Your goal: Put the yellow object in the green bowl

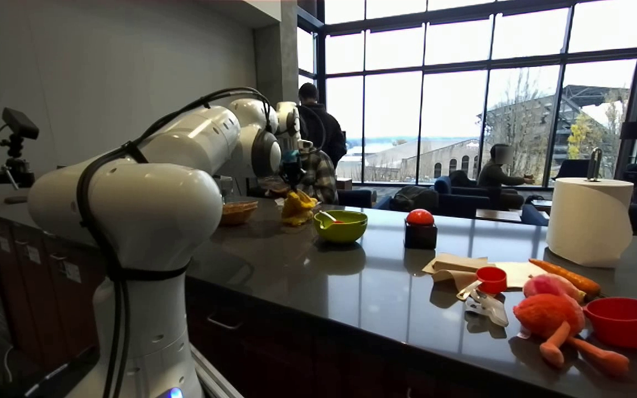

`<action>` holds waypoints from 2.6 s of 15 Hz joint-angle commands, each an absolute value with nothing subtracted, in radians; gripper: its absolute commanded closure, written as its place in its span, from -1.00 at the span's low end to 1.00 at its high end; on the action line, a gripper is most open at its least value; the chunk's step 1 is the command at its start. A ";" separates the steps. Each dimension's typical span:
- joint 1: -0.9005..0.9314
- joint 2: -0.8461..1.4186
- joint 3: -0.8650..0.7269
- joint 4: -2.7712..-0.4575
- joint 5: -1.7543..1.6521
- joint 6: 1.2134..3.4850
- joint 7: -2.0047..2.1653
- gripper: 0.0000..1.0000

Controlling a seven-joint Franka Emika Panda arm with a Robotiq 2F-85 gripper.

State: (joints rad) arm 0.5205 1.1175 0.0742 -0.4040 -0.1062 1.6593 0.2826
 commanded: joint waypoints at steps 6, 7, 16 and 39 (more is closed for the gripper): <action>0.615 0.951 0.002 -0.376 -0.165 1.475 0.291 0.98; 0.614 0.941 0.000 -0.376 -0.160 1.468 0.289 0.98; 0.624 0.798 -0.039 -0.370 -0.187 1.293 0.274 0.98; 0.300 0.793 0.015 -0.342 0.000 1.020 0.424 0.98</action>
State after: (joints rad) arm 0.3318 0.7743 -0.0044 -0.3754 -0.0387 1.0545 0.3847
